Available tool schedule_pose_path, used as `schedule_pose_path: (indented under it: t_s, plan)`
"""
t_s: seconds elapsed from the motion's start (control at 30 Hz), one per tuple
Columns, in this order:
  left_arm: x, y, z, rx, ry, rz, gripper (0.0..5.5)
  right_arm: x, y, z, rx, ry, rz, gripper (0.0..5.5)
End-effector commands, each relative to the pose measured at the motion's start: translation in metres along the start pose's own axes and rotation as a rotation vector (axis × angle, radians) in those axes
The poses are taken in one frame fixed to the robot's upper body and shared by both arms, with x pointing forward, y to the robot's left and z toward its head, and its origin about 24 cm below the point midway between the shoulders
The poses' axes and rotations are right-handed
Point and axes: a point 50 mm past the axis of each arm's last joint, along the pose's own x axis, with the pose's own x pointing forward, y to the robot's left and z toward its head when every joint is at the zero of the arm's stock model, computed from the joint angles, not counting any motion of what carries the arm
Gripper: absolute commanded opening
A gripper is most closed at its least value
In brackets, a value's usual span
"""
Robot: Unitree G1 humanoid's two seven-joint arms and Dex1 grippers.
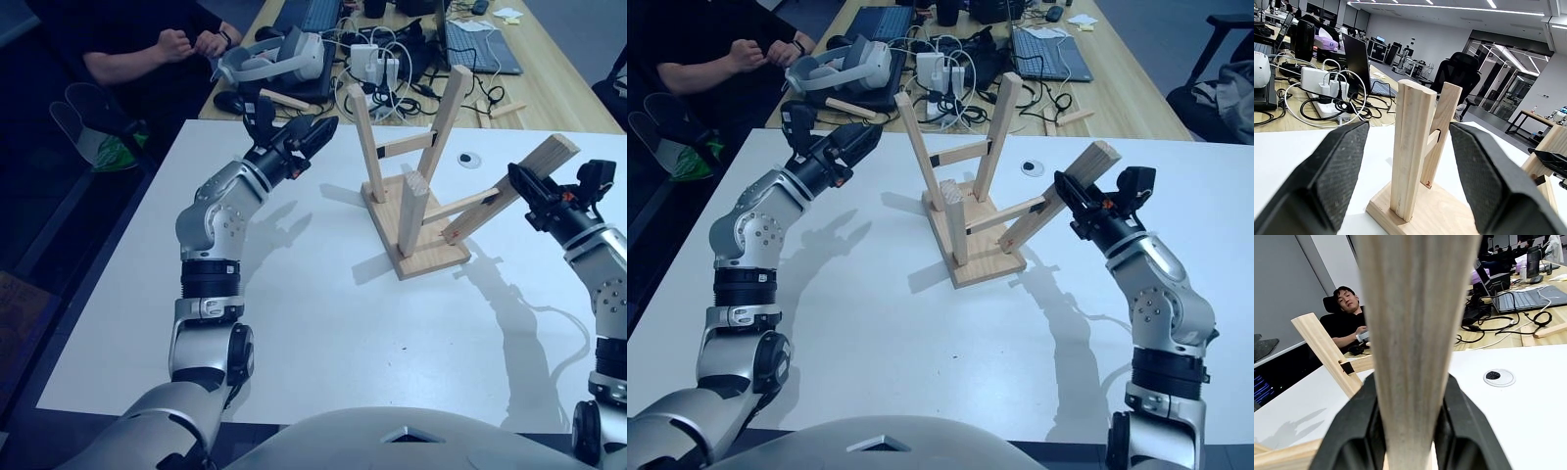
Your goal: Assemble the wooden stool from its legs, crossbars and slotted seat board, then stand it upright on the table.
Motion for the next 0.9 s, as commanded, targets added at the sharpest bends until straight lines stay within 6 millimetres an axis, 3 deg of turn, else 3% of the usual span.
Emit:
schedule_pose_path:
  t_s: [0.03,0.23,0.43,0.9]
  plan:
    - [0.004,-0.004,-0.001,0.006,-0.011,0.010,3.02,-0.003,-0.006,-0.024,0.031,0.190,-0.016,0.99]
    - [0.008,-0.012,-0.002,-0.004,-0.040,0.020,3.02,-0.010,-0.006,-0.017,0.025,0.170,-0.017,0.99]
    - [0.008,-0.016,-0.003,-0.010,-0.044,0.024,3.02,-0.016,0.003,-0.026,0.014,0.178,-0.014,0.99]
    - [0.010,-0.017,-0.003,-0.021,-0.047,0.024,3.02,-0.003,0.012,-0.017,0.025,0.235,0.017,0.99]
